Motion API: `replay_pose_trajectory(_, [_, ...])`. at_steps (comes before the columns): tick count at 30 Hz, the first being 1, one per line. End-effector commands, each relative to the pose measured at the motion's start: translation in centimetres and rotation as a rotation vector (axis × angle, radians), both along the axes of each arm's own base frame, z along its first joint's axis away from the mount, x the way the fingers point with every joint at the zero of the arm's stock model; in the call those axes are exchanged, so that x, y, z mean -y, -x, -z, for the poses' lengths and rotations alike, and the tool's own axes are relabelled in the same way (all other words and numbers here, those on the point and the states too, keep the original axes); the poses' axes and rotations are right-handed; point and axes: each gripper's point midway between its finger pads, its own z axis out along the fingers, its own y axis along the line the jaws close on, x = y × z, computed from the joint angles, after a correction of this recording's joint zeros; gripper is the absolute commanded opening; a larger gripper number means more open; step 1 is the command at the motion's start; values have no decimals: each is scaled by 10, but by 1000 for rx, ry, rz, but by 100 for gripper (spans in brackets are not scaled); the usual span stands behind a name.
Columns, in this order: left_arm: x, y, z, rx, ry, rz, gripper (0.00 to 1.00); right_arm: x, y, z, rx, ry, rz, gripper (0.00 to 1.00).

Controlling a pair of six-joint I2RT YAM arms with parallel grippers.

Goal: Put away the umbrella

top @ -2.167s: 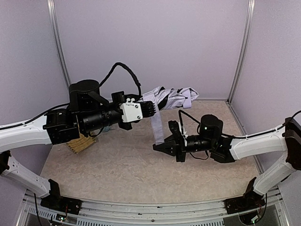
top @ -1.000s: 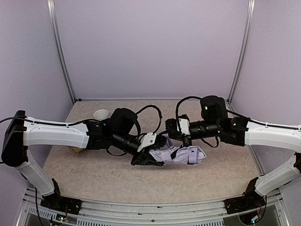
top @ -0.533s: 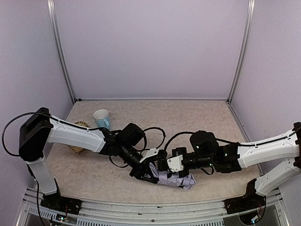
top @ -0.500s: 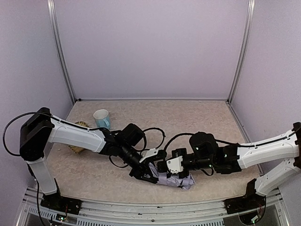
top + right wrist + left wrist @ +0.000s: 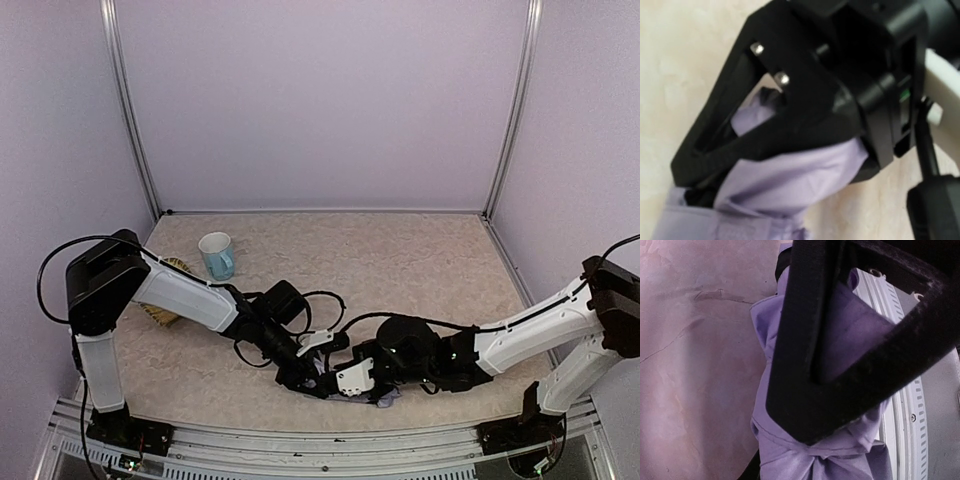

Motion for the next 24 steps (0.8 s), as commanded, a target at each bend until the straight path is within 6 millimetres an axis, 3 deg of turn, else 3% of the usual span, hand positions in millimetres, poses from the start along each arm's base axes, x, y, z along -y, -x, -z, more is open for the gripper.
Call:
replay_pose_trajectory(1, [-22, -73, 28, 157, -111, -230, 0, -27, 74, -20, -97, -163, -280, 2])
replay_pose_trajectory(7, [-14, -27, 25, 133, -80, -45, 0, -21, 62, 12, -81, -95, -215, 12])
replay_pose_trajectory(10, [-15, -22, 29, 122, -94, -16, 0, -22, 63, 7, -89, -114, -211, 20])
replay_pose_trajectory(16, [-21, -17, 31, 120, -104, 11, 0, -9, 50, 8, -54, -88, -129, 20])
replay_pose_trajectory(19, [-24, -21, 37, 133, -132, -4, 0, -6, 49, -4, -64, -118, -106, 20])
replay_pose_trajectory(24, [-26, -30, 45, 195, -161, -42, 0, -6, 58, -53, -184, -257, -82, 23])
